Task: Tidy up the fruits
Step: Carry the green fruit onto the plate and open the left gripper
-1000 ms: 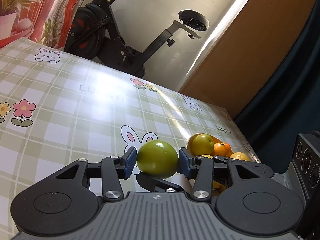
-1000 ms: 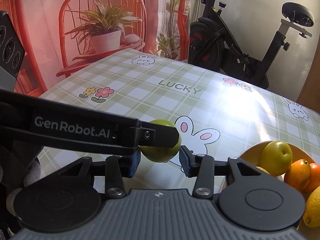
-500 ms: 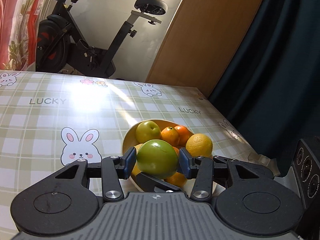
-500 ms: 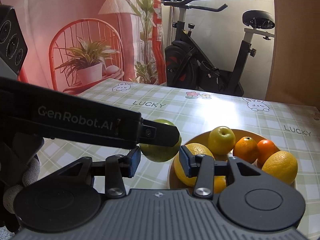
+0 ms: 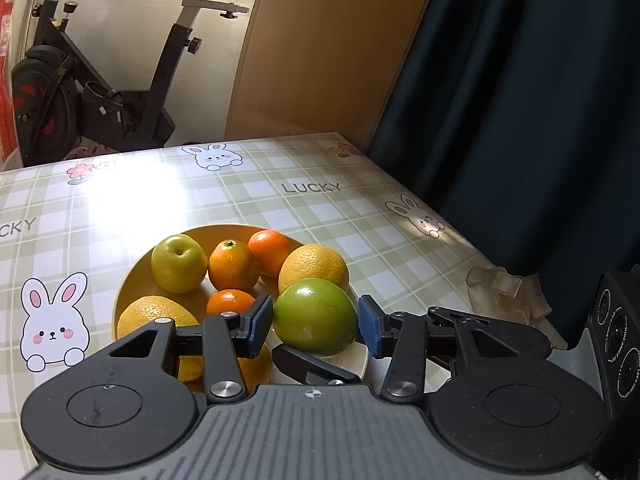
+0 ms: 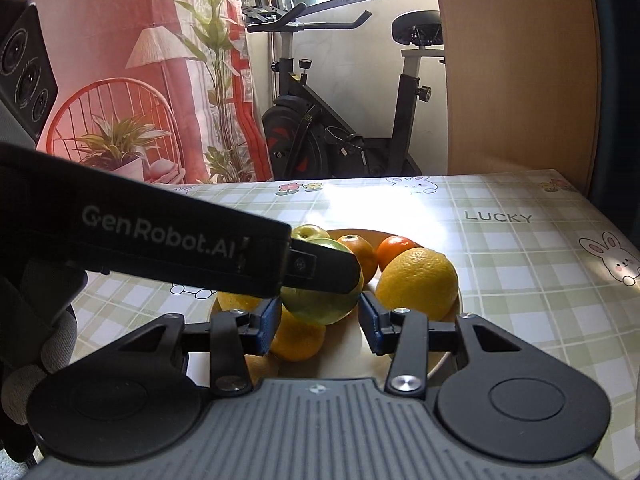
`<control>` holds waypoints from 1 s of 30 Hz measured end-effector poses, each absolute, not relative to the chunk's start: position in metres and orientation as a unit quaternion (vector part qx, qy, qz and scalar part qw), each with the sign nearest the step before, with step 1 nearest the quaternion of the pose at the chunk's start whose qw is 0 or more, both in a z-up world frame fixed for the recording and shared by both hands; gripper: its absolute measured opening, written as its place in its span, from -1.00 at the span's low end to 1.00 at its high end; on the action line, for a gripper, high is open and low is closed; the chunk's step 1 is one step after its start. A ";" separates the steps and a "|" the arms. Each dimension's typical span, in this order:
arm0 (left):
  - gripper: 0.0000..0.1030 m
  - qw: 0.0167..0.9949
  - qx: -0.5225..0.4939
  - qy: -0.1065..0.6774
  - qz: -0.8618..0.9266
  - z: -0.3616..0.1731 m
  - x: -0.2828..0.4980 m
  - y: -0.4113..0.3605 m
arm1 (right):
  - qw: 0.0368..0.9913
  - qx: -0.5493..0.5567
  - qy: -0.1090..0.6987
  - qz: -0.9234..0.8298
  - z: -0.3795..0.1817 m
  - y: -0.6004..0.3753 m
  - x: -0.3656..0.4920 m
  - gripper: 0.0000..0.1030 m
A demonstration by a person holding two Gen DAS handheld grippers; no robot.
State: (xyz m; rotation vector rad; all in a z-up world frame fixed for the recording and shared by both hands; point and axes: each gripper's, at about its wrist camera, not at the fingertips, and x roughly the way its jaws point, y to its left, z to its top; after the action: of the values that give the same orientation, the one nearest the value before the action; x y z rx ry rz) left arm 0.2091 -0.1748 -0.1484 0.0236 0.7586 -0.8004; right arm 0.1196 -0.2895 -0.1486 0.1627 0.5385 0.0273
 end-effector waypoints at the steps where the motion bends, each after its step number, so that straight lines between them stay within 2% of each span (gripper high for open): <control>1: -0.05 0.851 0.013 0.363 -0.380 -0.150 0.209 -0.177 | 0.960 0.082 0.268 0.010 -0.150 -0.293 0.119 -0.12; 13: -0.06 0.840 0.014 0.396 -0.371 -0.165 0.214 -0.185 | 0.951 0.097 0.294 0.015 -0.171 -0.306 0.121 -0.11; 30: -0.03 0.857 -0.003 0.376 -0.351 -0.162 0.206 -0.177 | 0.954 0.096 0.283 0.007 -0.182 -0.302 0.117 -0.09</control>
State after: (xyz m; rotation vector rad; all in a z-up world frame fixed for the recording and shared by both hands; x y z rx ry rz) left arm 0.2065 -0.1769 -0.1618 -0.0062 0.7902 -0.7381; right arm 0.1175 -0.3020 -0.1823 0.1944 0.5741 0.0150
